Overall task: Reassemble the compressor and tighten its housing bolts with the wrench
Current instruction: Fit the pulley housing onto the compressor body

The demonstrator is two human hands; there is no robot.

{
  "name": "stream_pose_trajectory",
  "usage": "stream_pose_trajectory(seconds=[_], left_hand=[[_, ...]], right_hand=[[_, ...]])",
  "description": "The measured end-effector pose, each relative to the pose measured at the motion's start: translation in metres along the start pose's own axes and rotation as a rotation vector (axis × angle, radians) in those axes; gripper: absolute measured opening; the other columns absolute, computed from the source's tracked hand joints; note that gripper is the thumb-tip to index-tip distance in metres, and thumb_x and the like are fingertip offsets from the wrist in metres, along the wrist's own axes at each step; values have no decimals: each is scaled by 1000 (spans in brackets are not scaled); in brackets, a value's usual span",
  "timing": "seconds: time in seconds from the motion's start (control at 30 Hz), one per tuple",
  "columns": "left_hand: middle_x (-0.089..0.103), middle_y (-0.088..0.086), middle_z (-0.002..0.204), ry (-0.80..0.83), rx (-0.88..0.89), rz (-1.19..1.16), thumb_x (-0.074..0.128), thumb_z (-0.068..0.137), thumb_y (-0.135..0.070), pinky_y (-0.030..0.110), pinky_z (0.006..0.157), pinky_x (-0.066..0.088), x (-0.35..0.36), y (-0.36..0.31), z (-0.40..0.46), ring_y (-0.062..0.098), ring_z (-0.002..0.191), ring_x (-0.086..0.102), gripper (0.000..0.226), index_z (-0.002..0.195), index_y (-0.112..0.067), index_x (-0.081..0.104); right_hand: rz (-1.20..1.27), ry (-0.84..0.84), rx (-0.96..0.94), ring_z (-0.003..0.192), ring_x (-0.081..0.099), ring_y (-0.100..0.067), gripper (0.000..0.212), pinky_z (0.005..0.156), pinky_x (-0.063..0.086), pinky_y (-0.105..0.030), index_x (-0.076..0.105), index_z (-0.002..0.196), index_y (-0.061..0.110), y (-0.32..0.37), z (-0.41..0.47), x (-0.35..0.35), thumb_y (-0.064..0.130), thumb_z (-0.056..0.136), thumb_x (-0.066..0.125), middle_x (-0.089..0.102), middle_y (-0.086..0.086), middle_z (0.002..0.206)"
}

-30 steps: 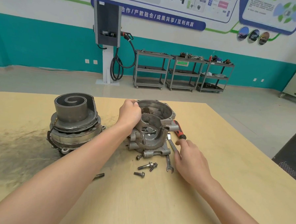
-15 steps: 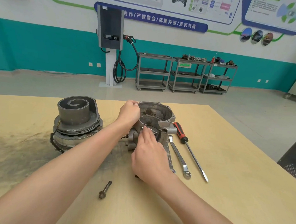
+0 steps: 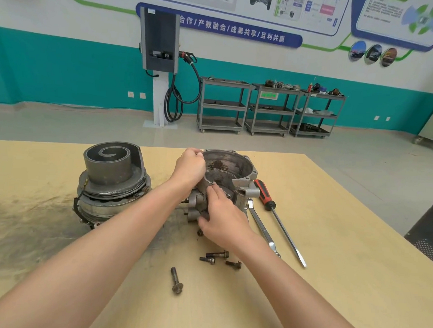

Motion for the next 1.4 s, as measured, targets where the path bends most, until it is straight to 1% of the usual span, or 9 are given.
stream_pose_trajectory(seconds=[0.27,0.37,0.5,0.6,0.73,0.93,1.07,1.23,1.4], left_hand=[[58,13,130,4,-5,-10,31,105,-16,36,102,42,0,1,-1,30,121,53,37,134,-8,53],[60,12,110,14,4,-15,31,105,-14,34,88,42,2,3,2,28,102,55,31,107,-17,62],[55,11,89,-1,10,-32,31,104,-12,33,75,36,1,3,0,23,82,48,37,71,-29,41],[58,10,96,5,1,-30,31,104,-13,33,79,39,0,2,-1,25,87,51,30,83,-23,50],[61,13,120,31,-3,-33,31,105,-17,37,94,44,1,1,-2,30,111,57,35,129,-9,55],[63,17,112,32,-11,-60,31,105,-18,37,85,45,2,4,0,32,99,58,38,132,-5,55],[58,21,133,30,-45,-89,32,107,-21,37,95,43,2,3,-6,34,121,55,40,136,-2,51],[30,-2,160,-153,218,-126,36,108,-28,16,109,20,-14,-17,-61,8,145,27,50,155,-15,26],[16,-29,156,-69,330,-181,38,106,-30,-4,107,9,-11,18,-141,-27,135,8,56,157,-32,14]], right_hand=[[-57,47,0,151,12,-21,74,116,31,-44,15,155,12,-1,9,0,33,97,56,14,-4,164],[-113,-65,-23,130,45,-31,45,89,47,-41,43,134,8,5,5,-8,29,96,56,47,-9,142],[-139,-179,-47,103,60,-34,20,66,38,-33,53,106,9,12,-4,-18,26,96,56,61,-11,113],[-120,-205,-63,95,61,-34,16,64,38,-33,52,95,11,12,-13,-20,27,97,55,63,-12,102],[-152,-242,-94,89,63,-32,19,67,47,-35,58,96,10,9,-26,-18,26,100,49,65,-9,95],[-20,-436,-198,81,70,-24,22,73,55,-35,71,102,11,2,-52,-30,25,99,53,75,-3,87],[165,-620,-362,69,67,-6,8,65,55,-20,76,92,9,-10,-74,-44,11,85,74,75,3,80],[159,-665,-229,76,57,-15,26,65,45,-20,62,96,8,-36,-85,-36,31,87,70,59,1,87],[802,-751,121,104,55,-13,35,87,46,-26,49,117,19,-68,-50,-80,43,93,58,54,1,116]])
Point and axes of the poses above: each hand's wrist, its own z-axis towards the middle knuckle, its own x-axis out of the palm, y = z × x, the point moved 5 cm from there along z, towards the middle knuckle
